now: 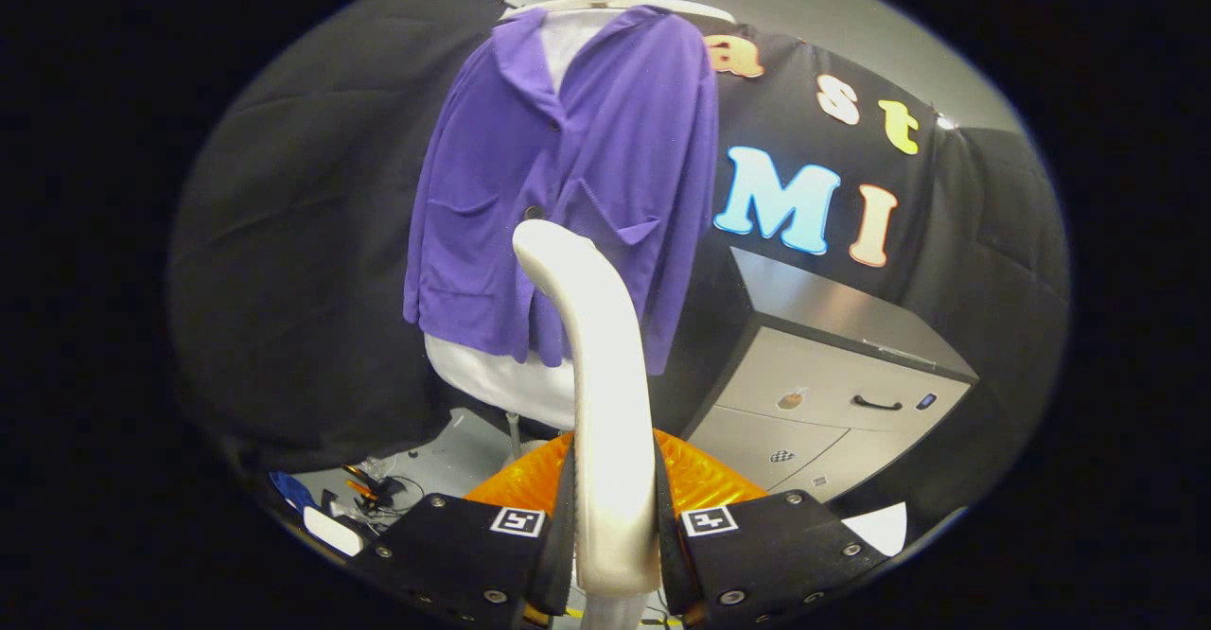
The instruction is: Iron the clothes twice with a garment steamer, once on the left side and once on the right side.
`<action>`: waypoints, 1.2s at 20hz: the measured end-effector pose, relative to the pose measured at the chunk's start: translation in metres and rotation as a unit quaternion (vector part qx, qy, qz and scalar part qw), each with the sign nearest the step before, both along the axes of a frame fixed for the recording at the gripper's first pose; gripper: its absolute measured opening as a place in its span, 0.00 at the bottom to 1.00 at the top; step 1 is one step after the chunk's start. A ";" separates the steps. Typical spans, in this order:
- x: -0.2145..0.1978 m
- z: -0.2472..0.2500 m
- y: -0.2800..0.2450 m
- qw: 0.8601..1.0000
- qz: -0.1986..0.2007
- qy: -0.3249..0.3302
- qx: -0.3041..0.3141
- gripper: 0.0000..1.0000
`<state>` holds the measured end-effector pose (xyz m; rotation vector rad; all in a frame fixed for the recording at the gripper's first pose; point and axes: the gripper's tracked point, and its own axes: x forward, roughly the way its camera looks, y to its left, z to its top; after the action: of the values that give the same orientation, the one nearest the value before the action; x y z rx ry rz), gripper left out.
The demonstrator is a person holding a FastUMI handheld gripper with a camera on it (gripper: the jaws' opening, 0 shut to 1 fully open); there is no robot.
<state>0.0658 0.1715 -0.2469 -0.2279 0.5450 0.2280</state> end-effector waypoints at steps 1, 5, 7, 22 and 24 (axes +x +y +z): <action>-0.001 0.011 -0.009 1.000 -0.007 -0.007 0.012 0.38; -0.004 0.046 -0.043 0.998 -0.032 -0.039 0.048 0.38; -0.012 0.058 -0.056 0.996 -0.038 -0.046 0.066 0.38; -0.074 0.120 -0.123 0.989 -0.048 -0.096 0.104 0.38; -0.075 0.133 -0.125 0.985 -0.056 -0.118 0.110 0.38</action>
<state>-0.0094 0.0463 -0.1138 -0.0091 0.2922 0.1477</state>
